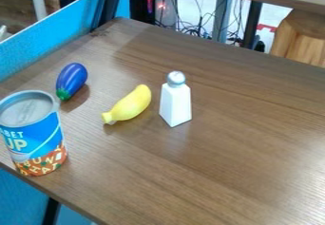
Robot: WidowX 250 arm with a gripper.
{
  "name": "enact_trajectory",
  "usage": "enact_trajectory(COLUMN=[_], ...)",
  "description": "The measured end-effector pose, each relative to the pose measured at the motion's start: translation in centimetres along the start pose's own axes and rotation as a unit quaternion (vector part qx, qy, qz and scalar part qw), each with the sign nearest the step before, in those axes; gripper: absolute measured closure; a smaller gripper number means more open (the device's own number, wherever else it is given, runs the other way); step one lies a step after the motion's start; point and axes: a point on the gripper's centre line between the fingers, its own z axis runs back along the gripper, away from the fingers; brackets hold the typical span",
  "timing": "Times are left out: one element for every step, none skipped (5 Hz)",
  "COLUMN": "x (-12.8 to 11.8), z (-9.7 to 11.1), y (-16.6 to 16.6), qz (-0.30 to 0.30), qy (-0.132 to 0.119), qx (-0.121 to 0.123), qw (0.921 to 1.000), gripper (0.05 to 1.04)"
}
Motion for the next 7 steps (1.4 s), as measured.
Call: enact_trajectory(x=[-0.1, 0.0, 0.7, 1.2, 1.5, 2.4, 3.5], z=[-0.3, 0.8, 0.9, -0.3, -1.9, -4.8, -6.9], y=[-0.1, 2.8, 4.8, 7.6, 9.7, 10.0, 8.7], qz=[0.001, 0.026, 0.042, 0.046, 0.054, 0.062, 0.053], qy=[0.004, -0.009, -0.019, -0.009, 0.005, 0.019, 0.036], qx=[-0.004, -0.003, 0.010, 0.046, 0.075, 0.062, 0.037], qw=[1.0000, 0.9996, 0.9989, 0.9978, 0.9957, 0.9960, 0.9972], gripper=[0.083, 0.083, 0.083, 0.083, 0.083, 0.083, 0.083])
